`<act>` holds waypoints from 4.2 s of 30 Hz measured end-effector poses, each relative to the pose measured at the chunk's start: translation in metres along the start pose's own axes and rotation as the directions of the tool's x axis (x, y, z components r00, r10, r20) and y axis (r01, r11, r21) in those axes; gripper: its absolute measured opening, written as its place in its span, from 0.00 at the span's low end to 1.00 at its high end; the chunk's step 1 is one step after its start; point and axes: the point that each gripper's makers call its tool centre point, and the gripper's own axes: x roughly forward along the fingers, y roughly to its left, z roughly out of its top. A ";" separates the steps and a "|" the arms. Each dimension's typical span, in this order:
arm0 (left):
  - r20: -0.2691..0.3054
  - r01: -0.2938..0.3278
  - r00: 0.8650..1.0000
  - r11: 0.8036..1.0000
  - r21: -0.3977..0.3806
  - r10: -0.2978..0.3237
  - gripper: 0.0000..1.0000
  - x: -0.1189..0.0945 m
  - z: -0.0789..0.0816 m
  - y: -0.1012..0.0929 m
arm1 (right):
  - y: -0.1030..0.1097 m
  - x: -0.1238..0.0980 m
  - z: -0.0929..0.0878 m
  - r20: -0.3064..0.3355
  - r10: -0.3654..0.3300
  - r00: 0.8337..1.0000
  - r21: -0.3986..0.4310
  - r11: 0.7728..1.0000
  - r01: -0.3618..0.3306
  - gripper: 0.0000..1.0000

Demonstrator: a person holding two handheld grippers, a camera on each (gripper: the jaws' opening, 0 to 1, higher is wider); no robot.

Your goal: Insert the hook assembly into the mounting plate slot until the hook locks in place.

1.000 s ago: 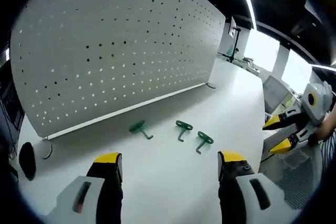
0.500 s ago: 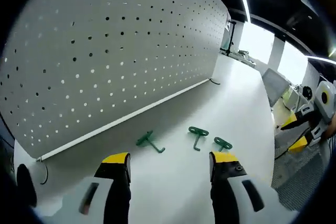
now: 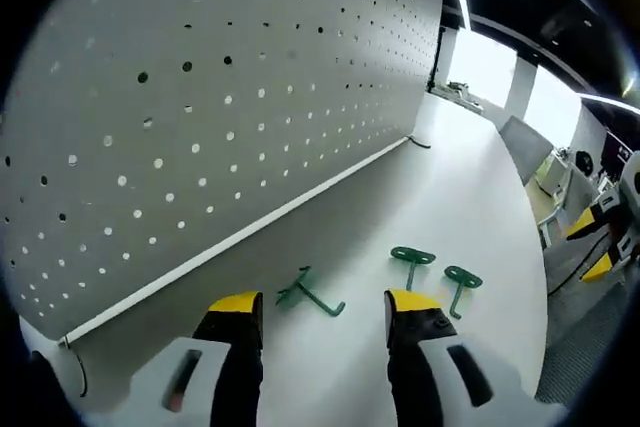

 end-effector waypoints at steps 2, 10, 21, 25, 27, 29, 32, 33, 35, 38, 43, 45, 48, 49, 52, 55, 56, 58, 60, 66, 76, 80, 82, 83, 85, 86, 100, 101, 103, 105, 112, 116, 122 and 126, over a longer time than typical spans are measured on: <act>-0.005 0.005 1.000 1.000 0.000 -0.005 0.48 0.004 0.000 0.001 | -0.001 0.000 0.000 -0.001 -0.002 1.000 0.001 1.000 0.002 0.28; -0.023 0.002 1.000 1.000 0.008 -0.002 0.42 0.015 0.000 0.012 | -0.001 0.000 -0.001 -0.002 -0.003 1.000 0.002 1.000 0.003 0.27; -0.065 0.048 0.997 0.996 0.079 -0.043 0.23 0.032 0.009 0.007 | -0.005 0.000 0.001 0.006 -0.020 1.000 -0.010 1.000 0.020 0.27; -0.125 0.066 0.991 0.992 0.106 -0.052 0.17 0.035 0.006 0.006 | -0.005 -0.001 0.001 0.010 -0.023 1.000 -0.010 1.000 0.023 0.27; -0.155 0.070 0.987 0.991 0.117 -0.051 0.15 0.037 0.003 0.007 | -0.005 -0.001 0.002 0.014 -0.024 1.000 -0.012 1.000 0.024 0.27; -0.164 0.073 0.985 0.991 0.114 -0.054 0.14 0.038 0.004 0.009 | -0.005 -0.001 0.002 0.015 -0.024 1.000 -0.012 1.000 0.024 0.27; -0.179 0.069 0.983 0.991 0.116 -0.048 0.08 0.037 0.002 0.011 | -0.006 -0.001 0.002 0.016 -0.025 1.000 -0.013 1.000 0.025 0.26; -0.182 0.070 0.982 0.991 0.119 -0.047 0.07 0.037 0.002 0.011 | -0.006 0.000 0.002 0.017 -0.024 1.000 -0.012 1.000 0.025 0.26; -0.186 0.068 0.982 0.991 0.118 -0.045 0.07 0.038 0.001 0.012 | -0.005 0.000 0.002 0.017 -0.024 1.000 -0.015 1.000 0.024 0.26; -0.213 0.069 0.976 0.992 0.109 -0.044 0.06 0.039 -0.003 0.012 | -0.005 0.000 0.002 0.016 -0.023 1.000 -0.016 1.000 0.023 0.26; -0.224 0.079 0.973 0.989 0.124 -0.050 0.05 0.038 -0.003 0.009 | -0.005 0.000 0.001 0.014 -0.020 1.000 -0.017 1.000 0.020 0.25; -0.223 0.057 0.974 0.990 0.126 -0.028 0.05 0.037 -0.003 0.013 | -0.004 0.001 0.000 0.010 -0.017 1.000 -0.019 1.000 0.017 0.25; -0.226 0.044 0.974 0.992 0.118 -0.016 0.05 0.035 -0.004 0.015 | -0.004 0.001 -0.001 0.008 -0.016 1.000 -0.017 1.000 0.016 0.25; -0.223 0.041 0.975 0.992 0.119 -0.013 0.04 0.032 -0.003 0.015 | -0.004 0.001 -0.001 0.009 -0.016 1.000 -0.016 1.000 0.016 0.25; -0.214 0.021 0.977 0.991 0.134 0.009 0.04 0.025 0.001 0.017 | -0.004 0.001 -0.001 0.008 -0.013 1.000 -0.015 1.000 0.013 0.25; -0.188 0.012 0.982 0.993 0.114 0.010 0.03 0.015 0.009 0.015 | -0.003 0.001 -0.001 0.008 -0.013 1.000 -0.016 1.000 0.013 0.25; -0.178 0.012 0.984 0.994 0.105 0.007 0.03 0.012 0.012 0.014 | -0.003 0.001 -0.001 0.009 -0.012 1.000 -0.016 1.000 0.012 0.25; -0.138 -0.008 0.990 0.996 0.094 0.021 0.03 0.003 0.022 0.013 | -0.003 0.001 0.000 0.012 -0.012 1.000 -0.017 1.000 0.012 0.25; -0.090 -0.015 0.996 0.999 0.039 0.018 0.03 -0.005 0.032 0.008 | -0.003 0.001 0.001 0.018 -0.012 1.000 -0.018 1.000 0.013 0.25; -0.028 -0.017 0.999 0.999 -0.046 0.016 0.03 -0.038 0.048 -0.007 | -0.003 0.000 0.003 0.027 -0.011 1.000 -0.018 1.000 0.012 0.25; 0.067 -0.018 0.998 0.998 -0.068 0.022 0.02 -0.080 0.058 -0.053 | -0.004 -0.001 0.004 0.034 -0.018 0.999 -0.027 0.999 0.019 0.25; 0.081 -0.014 0.996 0.998 -0.062 0.019 0.02 -0.094 0.053 -0.070 | -0.004 -0.002 0.004 0.031 -0.019 0.999 -0.038 0.999 0.020 0.25; 0.086 -0.010 0.996 0.998 -0.067 0.016 0.02 -0.100 0.050 -0.078 | -0.004 -0.002 0.004 0.033 -0.024 0.999 -0.039 0.999 0.025 0.25; 0.094 -0.009 0.995 0.997 -0.076 0.016 0.02 -0.103 0.047 -0.081 | -0.005 -0.002 0.005 0.035 -0.023 0.999 -0.034 0.999 0.024 0.25; 0.108 -0.004 0.994 0.995 -0.102 0.015 0.02 -0.109 0.045 -0.087 | -0.003 -0.002 0.005 0.035 -0.017 0.999 -0.027 0.999 0.018 0.25; 0.115 -0.002 0.993 0.993 -0.115 0.015 0.02 -0.110 0.043 -0.087 | -0.003 -0.002 0.005 0.035 -0.015 0.999 -0.027 1.000 0.016 0.25; 0.250 0.077 0.968 0.943 -0.323 0.007 0.02 -0.138 0.019 -0.130 | 0.005 -0.002 0.005 0.034 0.006 0.999 -0.080 0.997 -0.003 0.25; 0.249 0.077 0.968 0.941 -0.330 0.008 0.02 -0.139 0.015 -0.133 | 0.005 -0.002 0.005 0.035 0.004 0.999 -0.081 0.997 -0.001 0.25; 0.240 0.071 0.971 0.939 -0.336 0.012 0.02 -0.140 0.009 -0.136 | 0.004 -0.002 0.005 0.034 0.003 0.999 -0.071 0.997 -0.001 0.25; 0.237 0.073 0.971 0.930 -0.361 0.016 0.02 -0.141 0.002 -0.140 | 0.004 -0.002 0.004 0.031 0.005 1.000 -0.069 0.998 -0.003 0.25; 0.244 0.064 0.969 0.907 -0.416 0.044 0.02 -0.145 -0.010 -0.141 | 0.013 -0.001 0.004 0.028 0.045 0.999 -0.074 0.996 -0.043 0.25; 0.255 0.083 0.966 0.890 -0.448 0.039 0.01 -0.147 -0.016 -0.146 | 0.014 -0.001 0.004 0.015 0.040 0.999 -0.065 0.997 -0.038 0.25; 0.269 0.108 0.962 0.848 -0.518 0.042 0.01 -0.144 -0.023 -0.143 | 0.028 -0.006 0.019 0.050 0.122 0.991 0.043 0.991 -0.125 0.27; 0.277 0.115 0.960 0.839 -0.532 0.044 0.01 -0.141 -0.019 -0.141 | 0.037 -0.008 0.048 0.108 0.169 0.980 0.085 0.980 -0.179 0.27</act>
